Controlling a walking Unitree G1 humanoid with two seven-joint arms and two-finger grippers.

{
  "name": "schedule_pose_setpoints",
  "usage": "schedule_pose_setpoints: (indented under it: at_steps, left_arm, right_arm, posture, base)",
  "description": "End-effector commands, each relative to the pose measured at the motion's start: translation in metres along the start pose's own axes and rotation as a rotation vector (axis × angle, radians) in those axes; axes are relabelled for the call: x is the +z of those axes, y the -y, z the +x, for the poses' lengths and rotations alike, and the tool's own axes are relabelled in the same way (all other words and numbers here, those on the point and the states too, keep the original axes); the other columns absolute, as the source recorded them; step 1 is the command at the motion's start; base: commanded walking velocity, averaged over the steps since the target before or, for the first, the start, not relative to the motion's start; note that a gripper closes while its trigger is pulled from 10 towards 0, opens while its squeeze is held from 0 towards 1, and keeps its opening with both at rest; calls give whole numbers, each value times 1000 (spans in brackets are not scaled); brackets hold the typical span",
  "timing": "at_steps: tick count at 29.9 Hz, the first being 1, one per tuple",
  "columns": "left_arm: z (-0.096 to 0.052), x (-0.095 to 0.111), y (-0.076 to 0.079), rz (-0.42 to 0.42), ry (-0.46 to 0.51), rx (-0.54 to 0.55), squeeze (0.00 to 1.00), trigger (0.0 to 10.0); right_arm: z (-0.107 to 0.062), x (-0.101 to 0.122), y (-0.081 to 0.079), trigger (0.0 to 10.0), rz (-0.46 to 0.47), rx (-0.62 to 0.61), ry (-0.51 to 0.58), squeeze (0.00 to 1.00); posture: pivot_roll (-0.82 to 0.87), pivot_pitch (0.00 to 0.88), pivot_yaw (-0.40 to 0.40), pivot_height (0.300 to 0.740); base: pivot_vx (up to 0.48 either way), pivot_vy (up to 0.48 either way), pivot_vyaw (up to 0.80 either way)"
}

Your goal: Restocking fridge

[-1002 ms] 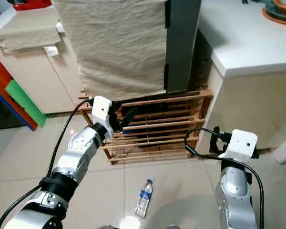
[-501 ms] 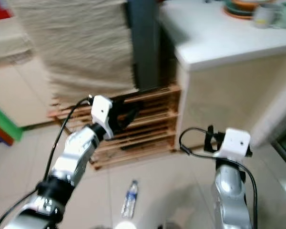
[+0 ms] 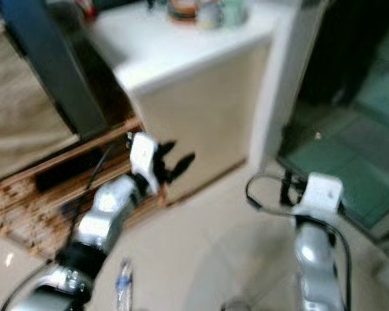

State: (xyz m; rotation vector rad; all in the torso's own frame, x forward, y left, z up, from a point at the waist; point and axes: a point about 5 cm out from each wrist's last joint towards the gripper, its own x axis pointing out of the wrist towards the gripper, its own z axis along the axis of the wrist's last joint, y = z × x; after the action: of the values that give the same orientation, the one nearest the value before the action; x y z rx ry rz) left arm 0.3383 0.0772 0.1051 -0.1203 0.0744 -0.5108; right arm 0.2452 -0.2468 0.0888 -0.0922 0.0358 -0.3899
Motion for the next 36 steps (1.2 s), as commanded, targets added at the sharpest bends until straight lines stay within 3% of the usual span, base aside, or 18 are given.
schedule_pose_setpoints:
  at_steps: [1, 2, 3, 6, 10, 18, 21, 23, 25, 27, 28, 32, 34, 36]
  left_arm:
    - [-20, -22, -37, -12, -110, 228, 0, 10000]
    - [-20, -22, -37, -12, -110, 228, 0, 10000]
    - [-34, -34, -52, 13, -161, 345, 0, 10000]
    - [-41, -41, -56, 22, -184, 375, 0, 10000]
    - [-31, -26, -48, 59, -99, 284, 0, 10000]
    - [-19, -11, -42, 176, -64, 192, 0, 10000]
    - [-17, -8, -39, 141, -31, 177, 0, 10000]
    - [-16, -8, -34, 44, -4, 156, 0, 10000]
    - [-23, -16, -34, -18, -18, 155, 0, 10000]
    - [-34, -26, -34, 14, -47, 137, 0, 10000]
    - [-49, -39, -35, 57, -89, 115, 0, 10000]
    - [-61, -51, -30, 112, -156, 62, 0, 10000]
    - [-66, -52, -12, 97, -159, -34, 0, 10000]
    - [-65, -49, 0, 80, -156, -81, 0, 10000]
  right_arm:
    - [-5, -5, -3, 10000, 6, 12, -9, 0]
    - [-5, -5, -3, 10000, 6, 12, -9, 0]
    - [-8, -8, 1, 10000, 2, 4, -16, 0]
    - [-10, -10, 2, 10000, -1, 3, -23, 0]
    - [-8, -11, -2, 10000, -9, 20, -25, 0]
    - [-9, -8, -8, 10000, -6, 67, 6, 0]
    - [-9, -9, -7, 10000, -6, 59, -2, 0]
    - [-9, -10, -7, 10000, -20, 63, -6, 0]
    - [-9, -10, -7, 10000, -32, 79, -10, 0]
    - [-9, -10, -6, 10000, -41, 93, -13, 0]
    - [-10, -11, -4, 10000, -54, 118, -27, 0]
    - [-8, -12, -3, 10000, -76, 154, -36, 0]
    - [2, -8, -5, 10000, -98, 207, -40, 0]
    - [9, -4, -7, 10000, -107, 234, -34, 0]
  posture:
    - [-214, 0, 146, 740]
    - [-214, 0, 146, 740]
    - [-213, 0, 145, 740]
    - [-210, 0, 141, 740]
    - [-201, 0, 129, 740]
    - [-208, 0, 130, 740]
    - [-215, 0, 136, 740]
    - [-224, 0, 142, 740]
    - [-231, 0, 138, 740]
    - [-230, 0, 120, 740]
    - [-226, 0, 96, 740]
    - [-202, 0, 41, 740]
    - [-153, 0, -34, 740]
    - [-139, 0, -53, 740]
  base:
    - [0, 0, -744]
    - [0, 0, -744]
    - [0, 0, -744]
    - [0, 0, -744]
    - [0, 0, -747]
    - [0, 240, -372]
    - [0, 0, 0]
    - [0, 0, 0]
    - [0, 0, 0]
    - [0, 0, 0]
    - [0, 0, 0]
    - [0, 0, 0]
    - [0, 0, 0]
    - [0, 0, 0]
